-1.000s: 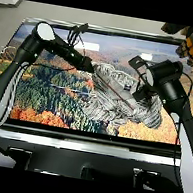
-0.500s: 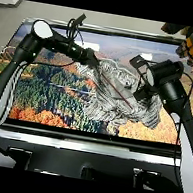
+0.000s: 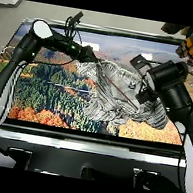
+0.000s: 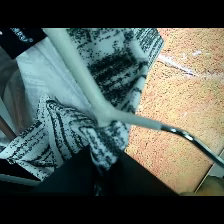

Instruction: Fold the clothes and pants, and hang the long-sleeved shirts on hangers.

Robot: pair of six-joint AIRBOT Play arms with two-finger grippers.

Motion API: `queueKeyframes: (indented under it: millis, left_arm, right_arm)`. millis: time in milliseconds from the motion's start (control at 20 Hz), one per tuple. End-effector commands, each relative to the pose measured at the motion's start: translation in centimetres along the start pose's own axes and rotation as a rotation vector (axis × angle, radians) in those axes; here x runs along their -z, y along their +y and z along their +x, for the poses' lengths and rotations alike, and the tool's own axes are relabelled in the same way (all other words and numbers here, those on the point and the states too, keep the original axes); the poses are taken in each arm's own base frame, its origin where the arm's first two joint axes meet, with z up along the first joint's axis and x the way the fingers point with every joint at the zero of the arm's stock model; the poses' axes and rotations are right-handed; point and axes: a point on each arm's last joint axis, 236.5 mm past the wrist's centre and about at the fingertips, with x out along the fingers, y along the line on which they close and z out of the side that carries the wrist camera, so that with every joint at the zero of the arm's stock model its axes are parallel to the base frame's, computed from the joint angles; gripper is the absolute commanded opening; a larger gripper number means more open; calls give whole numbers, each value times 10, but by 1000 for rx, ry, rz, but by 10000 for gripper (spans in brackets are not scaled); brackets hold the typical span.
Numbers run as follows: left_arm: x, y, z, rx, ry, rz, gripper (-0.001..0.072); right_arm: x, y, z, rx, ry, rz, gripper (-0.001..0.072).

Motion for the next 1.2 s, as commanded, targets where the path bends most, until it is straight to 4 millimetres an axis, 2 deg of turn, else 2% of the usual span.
queueKeyframes:
  millis: [0,100,250,550,800,1000,1150]
  left_arm:
    - [-1,12,0,-45,-5,7,30]
    - [-10,9,-2,-45,-42,13,30]
    - [-12,0,-3,-35,-47,30,30]
    - [-6,-19,1,4,-29,40,30]
    - [-11,-35,-8,22,-50,61,30]
    - [-4,-65,-7,67,-42,91,30]
    - [9,-118,-9,177,-32,154,30]
  right_arm:
    - [11,-5,-10,11,11,26,34]
    - [11,-1,-10,-7,10,26,34]
    - [-1,0,-7,-5,-28,16,33]
    - [-12,15,26,-17,43,-29,33]
    - [-16,23,40,-30,65,-41,33]
    - [-24,34,51,-54,66,-54,33]
    - [-31,34,59,-42,56,-42,34]
